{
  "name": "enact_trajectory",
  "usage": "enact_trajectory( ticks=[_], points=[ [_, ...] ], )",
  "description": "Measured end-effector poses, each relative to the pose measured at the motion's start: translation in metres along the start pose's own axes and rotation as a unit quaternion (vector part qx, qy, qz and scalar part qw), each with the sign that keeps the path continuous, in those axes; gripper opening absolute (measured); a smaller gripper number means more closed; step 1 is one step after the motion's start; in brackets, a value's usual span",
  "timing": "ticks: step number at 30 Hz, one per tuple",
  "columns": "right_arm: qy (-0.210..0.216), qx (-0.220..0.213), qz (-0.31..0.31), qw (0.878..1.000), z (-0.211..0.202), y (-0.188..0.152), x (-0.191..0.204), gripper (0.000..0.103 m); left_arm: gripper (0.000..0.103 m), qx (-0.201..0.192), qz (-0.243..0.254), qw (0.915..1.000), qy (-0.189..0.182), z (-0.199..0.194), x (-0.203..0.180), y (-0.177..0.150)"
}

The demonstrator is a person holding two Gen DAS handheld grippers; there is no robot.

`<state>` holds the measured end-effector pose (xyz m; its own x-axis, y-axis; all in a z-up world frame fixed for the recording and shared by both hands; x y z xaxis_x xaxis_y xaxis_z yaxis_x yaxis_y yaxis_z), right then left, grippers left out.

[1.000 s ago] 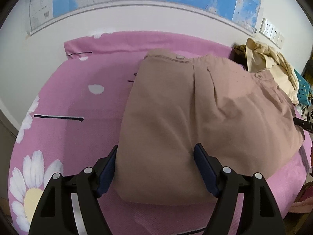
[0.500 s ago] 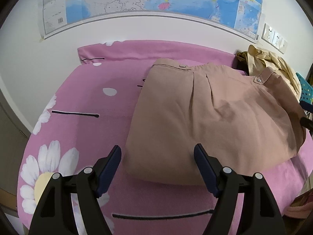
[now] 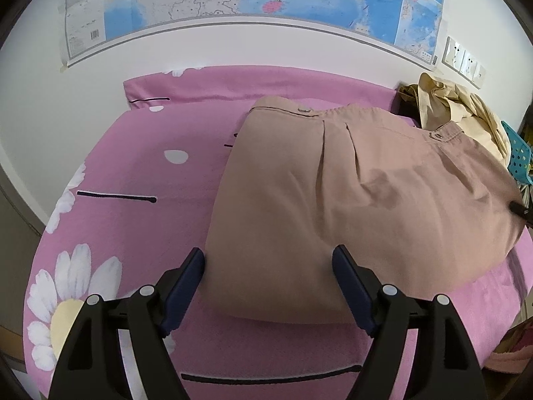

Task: Fold large clothes

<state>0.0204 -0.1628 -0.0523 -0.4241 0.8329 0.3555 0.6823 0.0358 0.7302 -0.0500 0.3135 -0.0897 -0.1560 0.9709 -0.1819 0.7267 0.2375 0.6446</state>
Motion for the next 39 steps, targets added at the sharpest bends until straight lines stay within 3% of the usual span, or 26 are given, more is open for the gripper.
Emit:
enact_trajectory(
  ticks=[3,5,7,9,11,13,16,17,20,24,28,32,36,38,39],
  points=[
    [0.006,0.010,0.022,1.000,-0.002,-0.007,-0.011,0.004,0.078,0.003,-0.004,1.0000,-0.004,0.002,0.001,-0.001],
    [-0.016,0.053,0.052,0.997,0.018,-0.019,-0.026,0.011,0.078,0.006,-0.006,1.0000,-0.003,0.006,0.002,-0.001],
    [-0.019,0.049,0.060,0.997,0.015,-0.023,-0.028,0.016,0.078,0.010,-0.010,0.9999,0.001,0.009,0.002,0.000],
    [-0.050,0.029,0.056,0.997,0.004,-0.017,-0.025,0.045,0.078,0.010,-0.009,0.9999,0.000,0.009,0.003,0.000],
    [-0.097,0.003,0.034,0.995,-0.011,-0.005,-0.018,0.051,0.078,0.010,-0.009,0.9999,-0.001,0.008,0.004,0.000],
    [-0.115,-0.023,-0.011,0.993,-0.023,0.008,0.002,0.051,0.078,0.010,-0.012,0.9999,-0.005,0.007,0.005,0.000],
    [-0.072,-0.032,-0.113,0.990,-0.019,0.022,0.056,0.055,0.078,0.009,-0.016,0.9998,-0.005,0.004,0.006,-0.002],
    [-0.053,-0.026,-0.150,0.987,-0.012,0.024,0.078,0.060,0.078,0.008,-0.015,0.9998,-0.004,0.003,0.005,-0.003],
    [0.013,0.008,-0.257,0.966,0.021,0.019,0.141,0.063,0.078,0.004,-0.011,0.9999,0.001,-0.002,0.001,-0.004],
    [0.044,0.046,-0.368,0.928,0.064,0.003,0.203,0.068,0.078,-0.001,-0.009,0.9999,0.011,-0.008,-0.001,-0.006],
    [0.061,0.072,-0.423,0.901,0.093,-0.013,0.235,0.074,0.079,-0.006,-0.008,0.9999,0.011,-0.015,-0.002,-0.008],
    [0.055,0.090,-0.474,0.874,0.114,-0.030,0.252,0.077,0.084,-0.002,-0.003,1.0000,0.005,-0.017,-0.003,-0.014],
    [-0.006,0.095,-0.527,0.844,0.138,-0.045,0.256,0.071,0.084,0.002,0.001,1.0000,-0.001,-0.018,-0.006,-0.019],
    [-0.007,0.093,-0.530,0.843,0.141,-0.045,0.250,0.069,0.084,0.007,-0.005,0.9999,-0.010,-0.019,-0.004,-0.022],
    [-0.007,0.089,-0.530,0.843,0.141,-0.045,0.248,0.064,0.084,0.009,-0.008,0.9998,-0.016,-0.020,-0.004,-0.023]
  ],
)
Point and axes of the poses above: each gripper's, at about its wrist camera, not at the fingertips, and z roughly the way its jaws point, x to its left, y to its top, the point moved 2 cm from there along z, roughly the way its jaws point, and after that the axes turned 11 degrees about -z, right-handed, at the moved point
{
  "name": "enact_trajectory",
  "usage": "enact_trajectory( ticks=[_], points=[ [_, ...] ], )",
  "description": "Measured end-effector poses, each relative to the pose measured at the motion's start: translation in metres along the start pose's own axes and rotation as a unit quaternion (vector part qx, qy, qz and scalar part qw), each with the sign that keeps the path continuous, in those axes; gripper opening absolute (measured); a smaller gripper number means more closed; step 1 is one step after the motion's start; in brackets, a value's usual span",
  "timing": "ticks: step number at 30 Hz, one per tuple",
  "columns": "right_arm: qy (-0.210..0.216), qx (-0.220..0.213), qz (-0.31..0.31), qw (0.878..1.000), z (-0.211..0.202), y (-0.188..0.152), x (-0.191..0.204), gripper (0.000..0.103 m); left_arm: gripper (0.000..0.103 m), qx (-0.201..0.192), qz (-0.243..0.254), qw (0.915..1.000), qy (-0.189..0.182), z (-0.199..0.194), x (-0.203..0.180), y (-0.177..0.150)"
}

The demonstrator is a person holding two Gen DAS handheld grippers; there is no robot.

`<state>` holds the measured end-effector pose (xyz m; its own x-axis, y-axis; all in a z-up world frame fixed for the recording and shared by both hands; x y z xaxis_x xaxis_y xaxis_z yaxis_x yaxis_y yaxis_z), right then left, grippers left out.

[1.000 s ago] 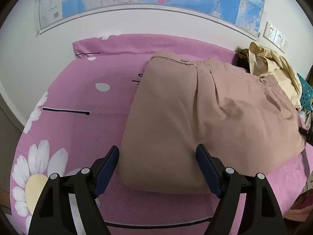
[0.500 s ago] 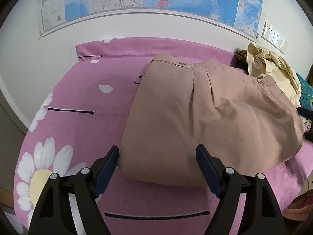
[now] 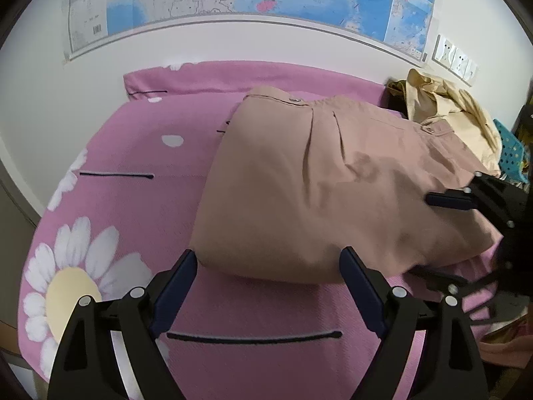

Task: Fold large clothes
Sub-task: 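Grasp the folded jacket with both grippers and lift it off the sheet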

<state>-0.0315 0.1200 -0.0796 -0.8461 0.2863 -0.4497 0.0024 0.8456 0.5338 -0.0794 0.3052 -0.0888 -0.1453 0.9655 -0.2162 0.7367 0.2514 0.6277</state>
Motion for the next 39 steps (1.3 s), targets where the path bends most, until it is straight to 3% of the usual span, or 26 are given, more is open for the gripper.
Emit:
enact_trajectory(
  ticks=[1,3,5,8,11,14,19,24,25,27,31,35,37,39],
  points=[
    [-0.002,-0.003,0.001,1.000,0.000,-0.002,-0.002,0.061,0.084,0.004,-0.005,0.9999,-0.013,-0.001,0.001,-0.002],
    [0.005,-0.009,0.008,1.000,-0.004,-0.004,-0.004,0.039,0.084,0.010,-0.012,0.9995,-0.029,-0.003,0.002,-0.005],
    [0.020,-0.020,0.029,0.999,-0.009,-0.002,-0.011,0.023,0.084,0.024,-0.024,0.9977,-0.059,-0.005,0.003,-0.009],
    [0.037,-0.044,0.082,0.995,-0.020,0.001,-0.032,0.018,0.084,0.029,-0.032,0.9946,-0.094,-0.008,-0.002,-0.013],
    [0.055,-0.066,0.129,0.988,-0.029,0.000,-0.051,0.017,0.084,0.050,-0.051,0.9865,-0.147,-0.002,-0.007,-0.012],
    [0.062,-0.063,0.134,0.987,-0.028,-0.001,-0.051,0.017,0.084,0.069,-0.073,0.9762,-0.192,0.012,-0.013,-0.007],
    [0.072,-0.057,0.143,0.986,-0.027,-0.003,-0.045,0.024,0.085,0.095,-0.154,0.9471,-0.265,0.039,-0.006,0.006],
    [0.089,-0.059,0.172,0.979,-0.027,-0.010,-0.047,0.036,0.091,0.071,-0.217,0.9199,-0.319,0.043,0.004,0.018],
    [0.100,-0.061,0.185,0.976,-0.030,-0.012,-0.048,0.036,0.091,0.068,-0.222,0.9179,-0.322,0.044,0.004,0.020],
    [0.116,-0.071,0.210,0.968,-0.038,-0.019,-0.050,0.039,0.091,0.067,-0.220,0.9235,-0.307,0.048,0.000,0.026],
    [0.173,-0.098,0.296,0.934,-0.066,-0.053,-0.060,0.055,0.091,0.078,-0.194,0.9399,-0.270,0.062,-0.017,0.037],
    [0.212,-0.115,0.415,0.877,-0.094,-0.115,-0.070,0.062,0.091,0.073,-0.144,0.9603,-0.228,0.073,-0.033,0.046],
    [0.218,-0.106,0.470,0.849,-0.103,-0.150,-0.069,0.065,0.090,0.073,-0.135,0.9637,-0.219,0.077,-0.036,0.050],
    [0.214,-0.097,0.519,0.822,-0.110,-0.181,-0.066,0.065,0.081,0.076,-0.137,0.9658,-0.206,0.078,-0.032,0.052]
  ],
)
Point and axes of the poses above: each gripper's, at about its wrist camera, not at the fingertips, and z roughly the way its jaws point, x to its left, y to its top, the point moved 2 cm from there along z, roughly the way its jaws point, and after that the axes turned 11 degrees about -z, right-handed, at the moved point
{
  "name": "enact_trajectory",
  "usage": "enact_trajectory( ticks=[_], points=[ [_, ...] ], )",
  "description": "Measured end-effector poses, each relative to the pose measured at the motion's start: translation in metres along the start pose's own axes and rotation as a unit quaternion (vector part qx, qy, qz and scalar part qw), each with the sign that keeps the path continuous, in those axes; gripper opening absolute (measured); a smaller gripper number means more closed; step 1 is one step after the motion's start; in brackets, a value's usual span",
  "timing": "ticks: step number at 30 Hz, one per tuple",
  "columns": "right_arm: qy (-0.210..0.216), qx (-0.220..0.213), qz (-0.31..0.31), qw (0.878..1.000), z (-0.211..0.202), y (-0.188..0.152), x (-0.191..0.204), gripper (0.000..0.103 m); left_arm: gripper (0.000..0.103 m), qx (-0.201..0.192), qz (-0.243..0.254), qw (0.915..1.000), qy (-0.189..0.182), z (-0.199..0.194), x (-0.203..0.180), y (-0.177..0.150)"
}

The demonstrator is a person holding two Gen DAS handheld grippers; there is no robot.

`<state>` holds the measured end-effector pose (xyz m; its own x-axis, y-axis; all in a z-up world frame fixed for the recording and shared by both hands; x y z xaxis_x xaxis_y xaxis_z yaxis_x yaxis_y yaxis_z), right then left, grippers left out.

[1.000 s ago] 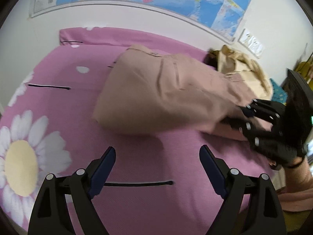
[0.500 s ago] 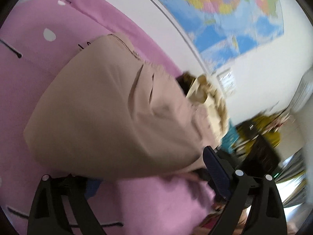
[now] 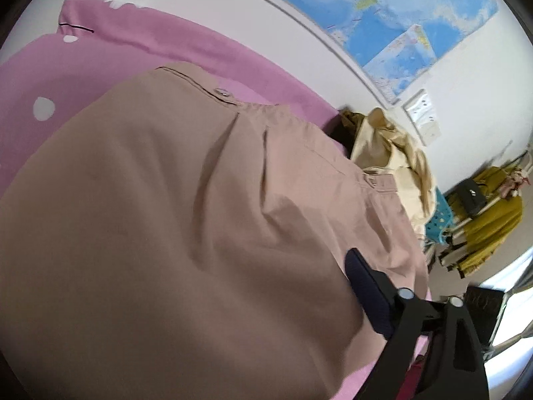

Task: Fold large clothes

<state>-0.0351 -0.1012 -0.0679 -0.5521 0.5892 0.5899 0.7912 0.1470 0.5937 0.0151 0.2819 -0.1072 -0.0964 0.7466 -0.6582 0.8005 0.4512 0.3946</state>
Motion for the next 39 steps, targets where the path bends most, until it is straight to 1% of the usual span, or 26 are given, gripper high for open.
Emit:
enact_trajectory(
  ticks=[1,3,4,5,7,8,9,11,13,15,17,19,21,23,26,27,28,29,30,31,33,34,36,37,38,39],
  points=[
    [-0.009,-0.009,0.034,0.999,-0.010,-0.010,-0.011,0.066,0.078,-0.002,-0.003,1.0000,0.006,0.000,0.002,0.002],
    [-0.036,-0.036,0.081,0.995,-0.023,-0.021,-0.028,0.066,0.064,-0.007,-0.002,0.9997,0.024,-0.001,0.004,0.002],
    [-0.056,-0.056,0.105,0.991,-0.029,-0.023,-0.037,0.066,0.060,-0.009,0.004,0.9993,0.037,-0.001,0.003,0.001],
    [-0.059,-0.063,0.116,0.989,-0.030,-0.023,-0.042,0.066,0.054,-0.013,0.009,0.9986,0.050,-0.003,0.004,0.000],
    [-0.078,-0.076,0.129,0.986,-0.027,-0.019,-0.047,0.064,0.050,-0.013,0.011,0.9982,0.058,-0.005,0.005,-0.001],
    [-0.088,-0.078,0.122,0.986,-0.023,-0.014,-0.045,0.065,0.048,-0.012,0.011,0.9983,0.057,-0.005,0.006,-0.001],
    [-0.096,-0.082,0.117,0.985,-0.018,-0.008,-0.043,0.070,0.047,-0.008,0.010,0.9984,0.054,-0.006,0.008,0.000],
    [-0.108,-0.096,0.111,0.983,-0.011,0.000,-0.041,0.076,0.048,-0.004,0.007,0.9988,0.048,-0.008,0.012,0.000],
    [-0.131,-0.111,0.099,0.980,0.005,0.011,-0.036,0.080,0.048,-0.002,0.008,0.9989,0.046,-0.009,0.012,0.001],
    [-0.151,-0.122,0.085,0.977,0.018,0.021,-0.031,0.082,0.055,-0.001,0.014,0.9988,0.047,-0.006,0.009,0.000],
    [-0.141,-0.129,0.082,0.978,0.020,0.027,-0.042,0.082,0.057,0.000,0.023,0.9984,0.052,-0.004,0.007,0.002],
    [-0.125,-0.129,0.080,0.980,0.026,0.036,-0.047,0.081,0.063,0.005,0.027,0.9986,0.046,-0.002,0.005,0.003],
    [-0.110,-0.126,0.079,0.983,0.032,0.044,-0.049,0.081,0.075,0.012,0.030,0.9989,0.035,0.001,0.003,0.006],
    [-0.091,-0.126,0.084,0.984,0.037,0.053,-0.053,0.081,0.080,0.014,0.033,0.9988,0.033,0.004,0.000,0.007],
    [-0.076,-0.137,0.091,0.983,0.040,0.061,-0.059,0.076,0.082,0.011,0.046,0.9980,0.043,0.010,-0.005,0.007],
    [-0.074,-0.135,0.092,0.984,0.042,0.062,-0.061,0.068,0.081,0.008,0.046,0.9978,0.048,0.011,-0.006,0.007],
    [-0.075,-0.128,0.093,0.985,0.045,0.064,-0.063,0.061,0.077,0.002,0.049,0.9968,0.063,0.012,-0.007,0.007],
    [-0.071,-0.122,0.097,0.985,0.047,0.065,-0.066,0.045,0.063,-0.003,0.052,0.9954,0.080,0.013,-0.008,0.007],
    [-0.057,-0.120,0.111,0.985,0.049,0.065,-0.074,0.029,0.053,-0.006,0.055,0.9942,0.092,0.013,-0.007,0.007],
    [-0.043,-0.116,0.117,0.985,0.050,0.065,-0.077,0.027,0.049,-0.006,0.052,0.9938,0.098,0.013,-0.006,0.008],
    [-0.037,-0.112,0.117,0.986,0.052,0.066,-0.079,0.026,0.039,-0.003,0.039,0.9947,0.095,0.012,-0.003,0.011],
    [-0.040,-0.109,0.106,0.988,0.052,0.068,-0.077,0.027,0.038,0.000,0.037,0.9948,0.094,0.012,-0.001,0.012],
    [-0.036,-0.102,0.106,0.989,0.055,0.070,-0.076,0.040,0.038,0.002,0.032,0.9949,0.096,0.013,-0.001,0.013],
    [-0.027,-0.109,0.115,0.987,0.054,0.070,-0.077,0.041,0.040,0.005,0.033,0.9951,0.094,0.013,-0.002,0.014],
    [-0.025,-0.110,0.118,0.987,0.055,0.071,-0.078,0.039,0.046,0.008,0.031,0.9955,0.089,0.014,-0.003,0.014],
    [-0.027,-0.109,0.116,0.987,0.056,0.072,-0.078,0.027,0.046,0.010,0.028,0.9957,0.088,0.015,-0.003,0.016]
  ],
)
Point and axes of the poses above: each gripper's, at about its wrist camera, not at the fingertips, and z roughly the way its jaws point, x to its left, y to its top, the point moved 2 cm from there along z, roughly the way its jaws point, and after that the axes turned 11 degrees about -z, right-handed, at the moved point
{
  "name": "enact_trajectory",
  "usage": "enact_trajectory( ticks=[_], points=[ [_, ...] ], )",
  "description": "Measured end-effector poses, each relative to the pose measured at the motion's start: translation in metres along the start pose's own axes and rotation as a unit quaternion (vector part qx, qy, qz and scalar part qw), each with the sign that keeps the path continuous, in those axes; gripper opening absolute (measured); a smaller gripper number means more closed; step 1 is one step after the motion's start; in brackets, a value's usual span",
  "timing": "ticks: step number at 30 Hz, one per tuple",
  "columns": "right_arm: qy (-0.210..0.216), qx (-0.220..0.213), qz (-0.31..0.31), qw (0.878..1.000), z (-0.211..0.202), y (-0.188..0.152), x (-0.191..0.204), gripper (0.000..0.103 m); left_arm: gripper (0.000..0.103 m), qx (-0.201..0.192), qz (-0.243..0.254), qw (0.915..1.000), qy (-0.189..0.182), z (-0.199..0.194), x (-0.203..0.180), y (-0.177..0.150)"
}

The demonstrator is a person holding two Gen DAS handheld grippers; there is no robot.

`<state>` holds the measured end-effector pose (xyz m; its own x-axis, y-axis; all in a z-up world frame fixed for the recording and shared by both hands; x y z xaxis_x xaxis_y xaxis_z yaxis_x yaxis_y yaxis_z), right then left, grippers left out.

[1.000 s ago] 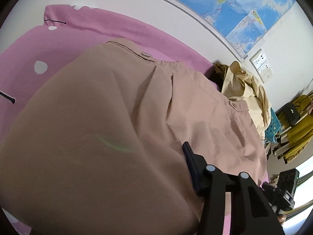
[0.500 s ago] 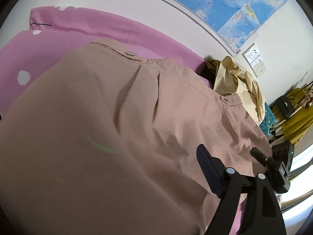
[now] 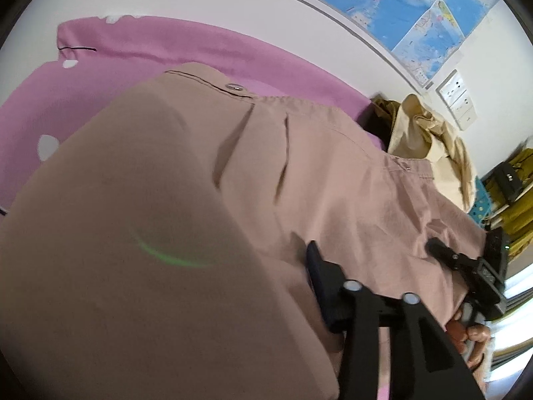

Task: Fold large clothes

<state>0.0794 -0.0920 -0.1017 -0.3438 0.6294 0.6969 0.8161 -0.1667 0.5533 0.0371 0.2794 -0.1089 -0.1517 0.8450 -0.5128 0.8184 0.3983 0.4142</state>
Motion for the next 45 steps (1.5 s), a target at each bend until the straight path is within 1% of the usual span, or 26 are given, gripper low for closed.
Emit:
enact_trajectory(
  ticks=[1,3,5,6,8,12,15,17,20,22,26,27,28,29,30,31,32,34,35,36,38,40,42,43,44,45],
  points=[
    [0.001,-0.001,-0.005,1.000,0.001,0.000,0.001,0.026,0.045,0.001,0.001,1.0000,0.006,0.000,0.000,0.002],
    [0.001,-0.002,-0.016,1.000,0.000,0.001,0.007,0.021,0.031,0.005,-0.001,0.9999,0.015,0.001,0.001,0.005],
    [0.015,-0.013,-0.029,0.999,-0.006,0.007,0.022,0.020,0.019,0.013,-0.024,0.9996,0.006,-0.005,0.002,0.012],
    [0.021,-0.017,-0.036,0.999,-0.008,0.010,0.029,0.020,0.017,0.009,-0.025,0.9997,-0.001,-0.011,0.001,0.015],
    [0.025,-0.027,-0.078,0.996,-0.013,0.022,0.058,0.020,0.016,-0.016,-0.010,0.9998,-0.002,-0.030,-0.005,0.027],
    [0.039,-0.033,-0.128,0.990,-0.008,0.051,0.101,0.020,0.015,-0.055,0.008,0.9985,-0.002,-0.063,-0.005,0.058],
    [0.050,-0.029,-0.154,0.986,0.012,0.078,0.129,0.020,0.015,-0.070,0.002,0.9976,0.004,-0.079,0.006,0.091],
    [0.060,-0.027,-0.170,0.983,0.032,0.097,0.151,0.020,0.015,-0.090,-0.001,0.9956,0.023,-0.092,0.013,0.118],
    [0.087,-0.040,-0.199,0.975,0.065,0.126,0.191,0.019,0.015,-0.138,0.001,0.9890,0.053,-0.119,0.026,0.158],
    [0.113,-0.049,-0.213,0.969,0.088,0.140,0.214,0.019,0.015,-0.178,-0.007,0.9811,0.076,-0.140,0.039,0.179],
    [0.146,-0.065,-0.243,0.957,0.143,0.143,0.248,0.019,0.017,-0.251,-0.004,0.9608,0.118,-0.168,0.072,0.215],
    [0.151,-0.062,-0.244,0.956,0.156,0.140,0.250,0.019,0.018,-0.262,-0.004,0.9563,0.129,-0.169,0.083,0.221],
    [0.158,-0.043,-0.248,0.955,0.182,0.129,0.251,0.019,0.019,-0.272,-0.009,0.9505,0.150,-0.166,0.100,0.228],
    [0.158,-0.018,-0.240,0.958,0.205,0.118,0.248,0.020,0.020,-0.274,-0.013,0.9466,0.170,-0.158,0.121,0.231],
    [0.152,0.012,-0.232,0.961,0.229,0.103,0.242,0.021,0.020,-0.269,-0.018,0.9461,0.179,-0.150,0.137,0.233],
    [0.146,0.038,-0.224,0.963,0.248,0.091,0.235,0.022,0.020,-0.251,-0.035,0.9473,0.196,-0.134,0.163,0.233],
    [0.129,0.075,-0.217,0.965,0.270,0.075,0.224,0.024,0.020,-0.224,-0.052,0.9494,0.214,-0.114,0.189,0.231],
    [0.109,0.125,-0.204,0.965,0.294,0.050,0.205,0.029,0.020,-0.165,-0.089,0.9518,0.242,-0.078,0.233,0.223],
    [0.107,0.142,-0.197,0.964,0.298,0.040,0.197,0.036,0.021,-0.158,-0.098,0.9513,0.245,-0.074,0.245,0.218],
    [0.108,0.145,-0.198,0.963,0.294,0.034,0.191,0.043,0.023,-0.158,-0.106,0.9514,0.243,-0.071,0.254,0.214],
    [0.109,0.141,-0.203,0.963,0.280,0.032,0.185,0.050,0.025,-0.166,-0.118,0.9527,0.226,-0.076,0.262,0.210],
    [0.118,0.140,-0.196,0.963,0.264,0.035,0.176,0.053,0.026,-0.164,-0.121,0.9544,0.218,-0.081,0.265,0.210],
    [0.123,0.138,-0.183,0.965,0.253,0.040,0.165,0.050,0.026,-0.163,-0.123,0.9542,0.219,-0.084,0.267,0.212],
    [0.130,0.142,-0.166,0.967,0.247,0.041,0.157,0.042,0.026,-0.161,-0.125,0.9541,0.219,-0.085,0.268,0.213],
    [0.139,0.143,-0.157,0.967,0.252,0.044,0.155,0.021,0.025,-0.162,-0.130,0.9538,0.217,-0.087,0.271,0.214],
    [0.141,0.138,-0.156,0.968,0.248,0.043,0.155,0.018,0.025,-0.166,-0.135,0.9533,0.213,-0.090,0.270,0.213]
  ],
)
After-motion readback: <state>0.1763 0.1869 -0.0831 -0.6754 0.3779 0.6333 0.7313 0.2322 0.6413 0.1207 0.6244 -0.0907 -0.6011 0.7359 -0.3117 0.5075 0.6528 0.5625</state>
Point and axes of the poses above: each gripper's, at about its wrist camera, not at the fingertips, and z roughly the way its jaws point, x to its left, y to its top, the point moved 2 cm from there along z, roughly the way its jaws point, and after that the axes turned 11 degrees about -z, right-handed, at the moved point
